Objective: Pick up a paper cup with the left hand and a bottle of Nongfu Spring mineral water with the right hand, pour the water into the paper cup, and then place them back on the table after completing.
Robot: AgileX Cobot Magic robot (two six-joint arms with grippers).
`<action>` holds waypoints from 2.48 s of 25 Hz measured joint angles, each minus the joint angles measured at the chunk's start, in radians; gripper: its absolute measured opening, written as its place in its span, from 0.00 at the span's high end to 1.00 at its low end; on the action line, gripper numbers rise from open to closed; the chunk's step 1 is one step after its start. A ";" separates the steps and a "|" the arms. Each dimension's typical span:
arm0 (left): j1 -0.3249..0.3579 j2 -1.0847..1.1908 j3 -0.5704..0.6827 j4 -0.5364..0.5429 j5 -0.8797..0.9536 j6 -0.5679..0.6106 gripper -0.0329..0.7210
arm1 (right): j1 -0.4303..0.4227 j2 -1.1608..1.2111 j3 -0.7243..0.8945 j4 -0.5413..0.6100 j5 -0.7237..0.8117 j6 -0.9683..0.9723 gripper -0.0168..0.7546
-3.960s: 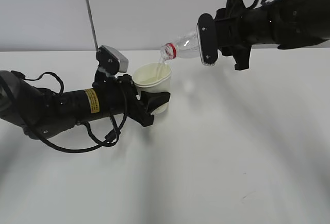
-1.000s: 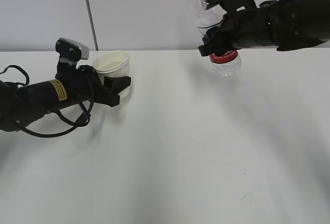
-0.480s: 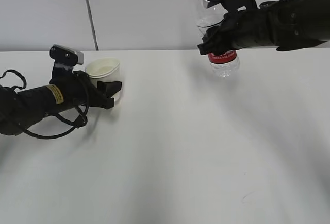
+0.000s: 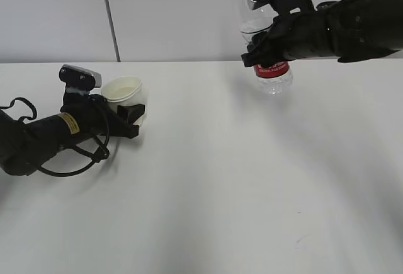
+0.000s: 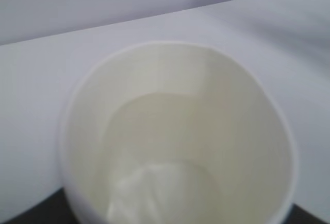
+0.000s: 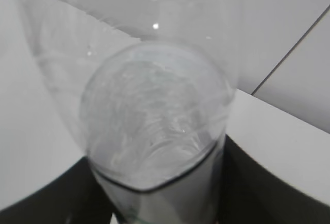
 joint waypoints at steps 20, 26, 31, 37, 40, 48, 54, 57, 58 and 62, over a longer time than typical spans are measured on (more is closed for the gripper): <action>0.000 0.027 -0.008 -0.015 -0.053 0.003 0.38 | 0.000 0.000 0.000 0.000 0.000 0.009 0.49; 0.000 0.027 -0.007 -0.039 -0.063 0.003 0.25 | 0.000 0.000 0.000 0.000 0.000 0.011 0.49; 0.000 0.006 0.040 -0.043 -0.063 0.003 0.22 | 0.000 0.002 0.000 0.000 0.000 0.019 0.49; 0.000 -0.052 0.121 -0.062 -0.103 0.003 0.22 | 0.000 0.002 0.000 0.000 0.000 0.021 0.49; 0.000 -0.083 0.165 -0.082 -0.115 0.011 0.22 | 0.000 0.002 0.000 -0.006 0.000 0.023 0.49; 0.000 -0.132 0.237 -0.122 -0.128 0.042 0.22 | -0.002 0.011 -0.002 -0.105 0.011 0.126 0.49; 0.000 -0.132 0.259 -0.131 -0.154 0.044 0.22 | -0.002 0.041 -0.002 -0.119 0.044 0.264 0.49; 0.000 -0.132 0.259 -0.132 -0.159 0.045 0.22 | -0.002 0.043 -0.002 -0.119 0.066 0.277 0.50; 0.000 -0.132 0.259 -0.132 -0.159 0.045 0.22 | -0.004 0.044 -0.002 -0.119 0.068 0.282 0.50; 0.000 -0.132 0.259 -0.135 -0.160 0.045 0.22 | -0.020 0.045 -0.002 -0.119 0.075 0.300 0.50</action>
